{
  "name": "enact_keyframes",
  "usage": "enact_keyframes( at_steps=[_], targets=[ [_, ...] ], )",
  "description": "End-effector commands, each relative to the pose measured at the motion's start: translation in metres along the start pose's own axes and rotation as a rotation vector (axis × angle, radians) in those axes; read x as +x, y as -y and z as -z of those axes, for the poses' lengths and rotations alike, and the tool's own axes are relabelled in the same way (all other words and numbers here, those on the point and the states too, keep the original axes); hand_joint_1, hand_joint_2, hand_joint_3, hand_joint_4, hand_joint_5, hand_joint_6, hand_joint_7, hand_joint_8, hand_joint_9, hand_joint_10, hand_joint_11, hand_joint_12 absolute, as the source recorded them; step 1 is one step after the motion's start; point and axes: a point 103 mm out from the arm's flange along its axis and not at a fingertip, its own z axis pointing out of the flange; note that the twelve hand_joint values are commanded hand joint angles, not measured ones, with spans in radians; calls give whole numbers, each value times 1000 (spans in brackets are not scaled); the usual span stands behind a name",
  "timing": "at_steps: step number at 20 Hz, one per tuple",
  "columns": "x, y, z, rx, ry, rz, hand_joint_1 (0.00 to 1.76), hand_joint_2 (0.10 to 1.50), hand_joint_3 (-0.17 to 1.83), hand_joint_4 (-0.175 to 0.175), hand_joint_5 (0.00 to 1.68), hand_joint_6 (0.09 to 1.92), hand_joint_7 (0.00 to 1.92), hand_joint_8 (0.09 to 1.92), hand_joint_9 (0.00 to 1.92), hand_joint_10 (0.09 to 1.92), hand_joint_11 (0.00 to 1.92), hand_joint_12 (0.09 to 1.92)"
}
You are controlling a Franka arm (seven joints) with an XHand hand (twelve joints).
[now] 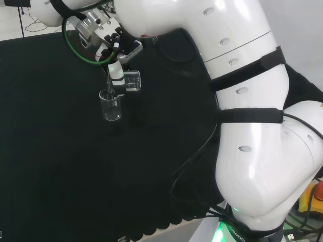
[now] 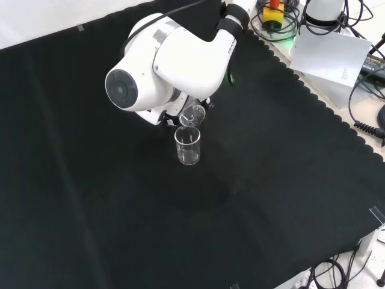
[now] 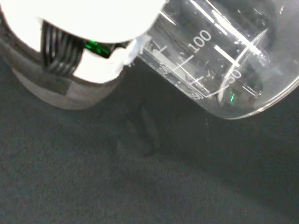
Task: Pour the water from the handheld beaker into the one on the table.
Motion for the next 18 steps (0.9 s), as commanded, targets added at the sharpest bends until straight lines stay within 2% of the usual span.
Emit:
enact_keyframes(
  at_steps=[1, 18],
  targets=[
    [0, -1, -1, 23, 13, -9, 1318, 672, 576, -175, 1317, 529, 1380, 482, 1598, 380, 1309, 697],
    [5, -1, 6, 36, 31, -27, 1318, 670, 582, -175, 1314, 538, 1376, 491, 1596, 391, 1308, 694]
  ],
)
